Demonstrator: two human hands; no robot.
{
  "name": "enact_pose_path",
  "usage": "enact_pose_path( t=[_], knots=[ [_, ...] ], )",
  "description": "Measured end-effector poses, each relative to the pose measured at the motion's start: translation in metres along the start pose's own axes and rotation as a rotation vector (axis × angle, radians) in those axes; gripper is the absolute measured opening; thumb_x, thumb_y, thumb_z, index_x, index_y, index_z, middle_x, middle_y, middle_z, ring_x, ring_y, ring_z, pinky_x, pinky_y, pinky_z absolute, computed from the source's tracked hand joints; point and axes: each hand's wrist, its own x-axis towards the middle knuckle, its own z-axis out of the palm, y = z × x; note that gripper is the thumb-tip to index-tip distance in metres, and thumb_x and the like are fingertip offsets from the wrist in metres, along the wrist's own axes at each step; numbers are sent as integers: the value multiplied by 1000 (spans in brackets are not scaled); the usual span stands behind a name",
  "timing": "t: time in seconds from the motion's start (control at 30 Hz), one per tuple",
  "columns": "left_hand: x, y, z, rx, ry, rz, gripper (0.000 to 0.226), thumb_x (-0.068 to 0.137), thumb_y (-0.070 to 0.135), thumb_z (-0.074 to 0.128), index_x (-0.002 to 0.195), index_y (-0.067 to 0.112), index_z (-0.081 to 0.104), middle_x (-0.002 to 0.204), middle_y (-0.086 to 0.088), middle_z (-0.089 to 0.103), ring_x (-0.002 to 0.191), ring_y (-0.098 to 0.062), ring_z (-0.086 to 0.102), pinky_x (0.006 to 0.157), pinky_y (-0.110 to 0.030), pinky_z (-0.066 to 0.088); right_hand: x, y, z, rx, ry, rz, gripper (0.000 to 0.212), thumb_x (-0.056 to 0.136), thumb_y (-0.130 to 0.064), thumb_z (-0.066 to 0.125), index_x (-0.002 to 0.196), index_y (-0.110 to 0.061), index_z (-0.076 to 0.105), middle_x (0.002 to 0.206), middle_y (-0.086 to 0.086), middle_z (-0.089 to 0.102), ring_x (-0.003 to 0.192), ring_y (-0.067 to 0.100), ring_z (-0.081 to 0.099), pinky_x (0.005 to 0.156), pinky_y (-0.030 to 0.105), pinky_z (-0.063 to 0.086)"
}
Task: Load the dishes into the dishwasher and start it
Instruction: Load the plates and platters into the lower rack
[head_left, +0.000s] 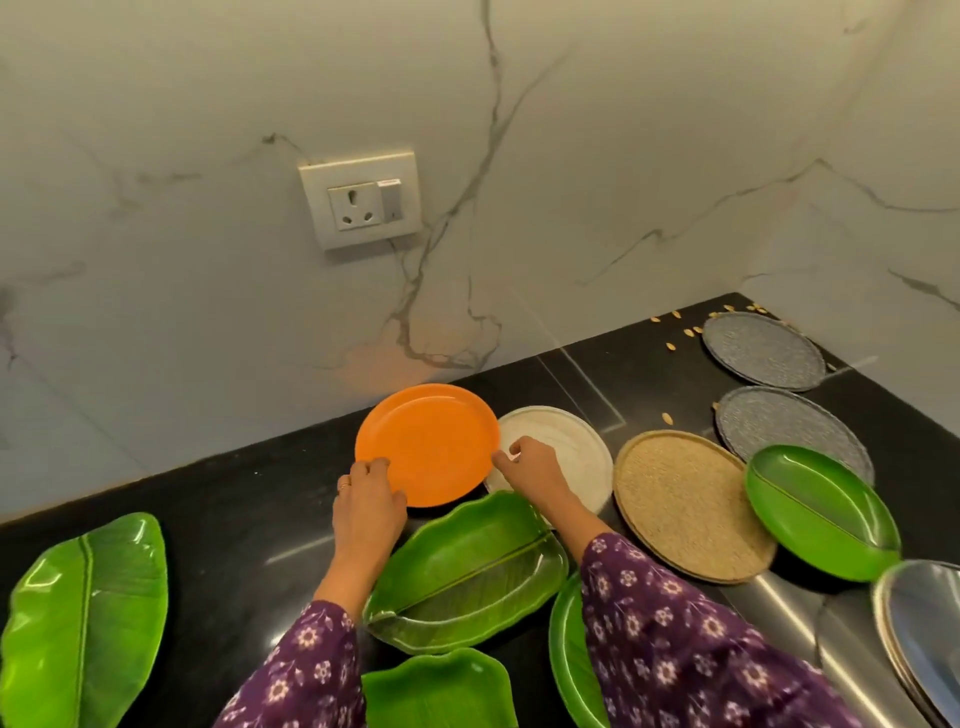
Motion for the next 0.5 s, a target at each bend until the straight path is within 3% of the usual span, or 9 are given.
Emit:
enact_pose_path(
  t=[0.13, 0.27, 0.4, 0.5],
  knots=[
    [3, -10, -3, -2, 6, -25, 46, 90, 22, 55, 133, 12, 45, 130, -12, 48, 117, -32, 46, 91, -43, 46, 25, -16, 21, 24, -42, 79, 44, 89, -40, 57, 115, -5, 54, 113, 13, 59, 102, 29, 58, 76, 33, 43],
    [2, -14, -5, -10, 26, -25, 45, 91, 23, 54, 134, 12, 46, 129, -10, 49, 116, -30, 47, 92, -40, 46, 44, -10, 29, 72, -42, 153, 18, 83, -21, 57, 91, -6, 61, 96, 15, 68, 86, 29, 64, 74, 37, 53],
    [3, -7, -12, -4, 77, -13, 43, 91, 21, 54, 132, 12, 48, 129, -9, 50, 117, -29, 45, 92, -40, 45, 38, -9, 15, 152, 12, 125, 6, 86, -16, 52, 88, -11, 54, 88, 10, 61, 87, 28, 61, 70, 35, 46],
    [2, 8, -20, -34, 131, 23, 39, 90, 19, 55, 129, 11, 52, 126, -10, 51, 114, -30, 45, 89, -40, 45, 27, -2, -5, 217, 73, 92, 3, 87, -11, 48, 86, -11, 50, 81, 4, 54, 77, 23, 55, 60, 30, 41]
  ],
)
